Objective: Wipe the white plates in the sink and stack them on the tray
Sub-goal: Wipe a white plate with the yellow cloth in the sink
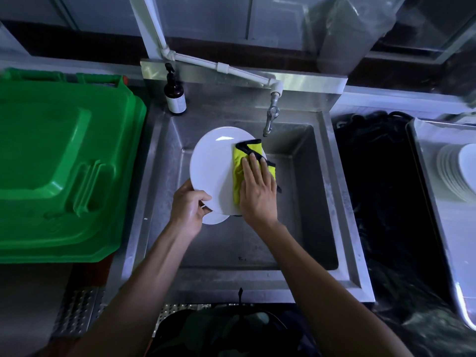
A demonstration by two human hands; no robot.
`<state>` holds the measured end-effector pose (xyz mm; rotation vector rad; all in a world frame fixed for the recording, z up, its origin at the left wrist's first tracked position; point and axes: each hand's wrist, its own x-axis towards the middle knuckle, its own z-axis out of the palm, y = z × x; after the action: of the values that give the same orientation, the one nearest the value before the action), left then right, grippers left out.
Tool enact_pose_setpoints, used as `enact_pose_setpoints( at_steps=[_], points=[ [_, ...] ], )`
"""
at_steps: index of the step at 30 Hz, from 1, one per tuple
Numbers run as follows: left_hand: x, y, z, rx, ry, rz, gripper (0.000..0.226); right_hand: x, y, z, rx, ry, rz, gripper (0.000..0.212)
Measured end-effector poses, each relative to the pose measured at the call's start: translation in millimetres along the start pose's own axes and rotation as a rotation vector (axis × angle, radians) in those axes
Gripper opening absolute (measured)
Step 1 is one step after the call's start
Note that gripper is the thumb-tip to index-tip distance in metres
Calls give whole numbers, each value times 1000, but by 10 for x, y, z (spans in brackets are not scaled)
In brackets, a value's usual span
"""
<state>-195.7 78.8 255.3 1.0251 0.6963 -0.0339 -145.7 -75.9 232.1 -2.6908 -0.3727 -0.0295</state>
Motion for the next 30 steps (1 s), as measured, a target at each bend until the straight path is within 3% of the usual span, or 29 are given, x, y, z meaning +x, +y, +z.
enact_pose_setpoints(
  at_steps=[12,18,22,30],
  points=[
    [36,-7,19,-3,7,27,48,-290,-377,116,162,-26,-134,52],
    [37,11,-10,1,73,26,48,-344,-127,156,92,-56,33,53],
    [29,15,-20,131,76,71,42,-269,68,126,145,-82,174,55],
    [-10,12,-83,172,24,53,36,-26,312,-50,329,-12,273,59]
  ],
)
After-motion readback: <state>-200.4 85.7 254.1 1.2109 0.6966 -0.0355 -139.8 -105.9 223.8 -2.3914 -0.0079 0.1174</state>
